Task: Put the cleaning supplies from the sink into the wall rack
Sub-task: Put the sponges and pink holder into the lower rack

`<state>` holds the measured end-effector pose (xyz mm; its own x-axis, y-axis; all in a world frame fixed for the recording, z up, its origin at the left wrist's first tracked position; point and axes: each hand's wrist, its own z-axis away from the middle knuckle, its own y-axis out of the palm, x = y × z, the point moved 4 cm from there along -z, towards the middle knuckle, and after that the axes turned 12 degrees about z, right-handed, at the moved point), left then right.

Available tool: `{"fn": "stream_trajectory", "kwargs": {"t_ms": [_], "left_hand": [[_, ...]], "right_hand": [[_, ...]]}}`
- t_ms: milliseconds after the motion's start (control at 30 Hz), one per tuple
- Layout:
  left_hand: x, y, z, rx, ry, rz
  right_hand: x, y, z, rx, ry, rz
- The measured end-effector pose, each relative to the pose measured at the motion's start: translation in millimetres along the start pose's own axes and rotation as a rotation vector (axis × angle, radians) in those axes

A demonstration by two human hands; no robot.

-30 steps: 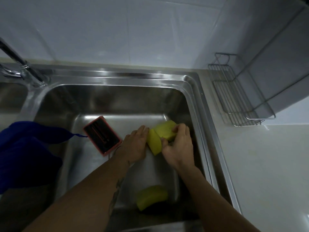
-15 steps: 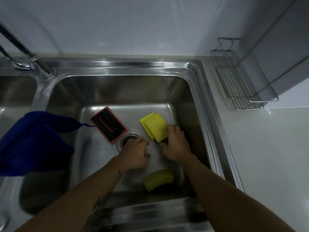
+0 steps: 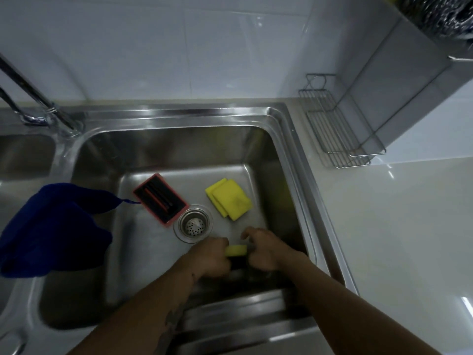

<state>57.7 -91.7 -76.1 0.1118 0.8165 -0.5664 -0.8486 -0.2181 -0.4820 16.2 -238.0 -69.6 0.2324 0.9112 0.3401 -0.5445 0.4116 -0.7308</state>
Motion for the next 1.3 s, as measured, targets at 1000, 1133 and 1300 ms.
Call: {"fn": "stream_trajectory", "kwargs": {"t_ms": [1000, 1133, 1300], "left_hand": [[-12.6, -96.6, -44.8, -0.35, 0.036, 0.395], [-4.8, -99.2, -46.9, -0.316, 0.012, 0.465], [-3.8, -110.1, -46.9, -0.372, 0.059, 0.605]], "right_hand": [[20.9, -17.1, -76.0, -0.548, 0.202, -0.124], [23.1, -19.1, -80.9, -0.556, 0.167, -0.151], [28.4, -31.8, -77.6, -0.645, 0.159, -0.131]]}}
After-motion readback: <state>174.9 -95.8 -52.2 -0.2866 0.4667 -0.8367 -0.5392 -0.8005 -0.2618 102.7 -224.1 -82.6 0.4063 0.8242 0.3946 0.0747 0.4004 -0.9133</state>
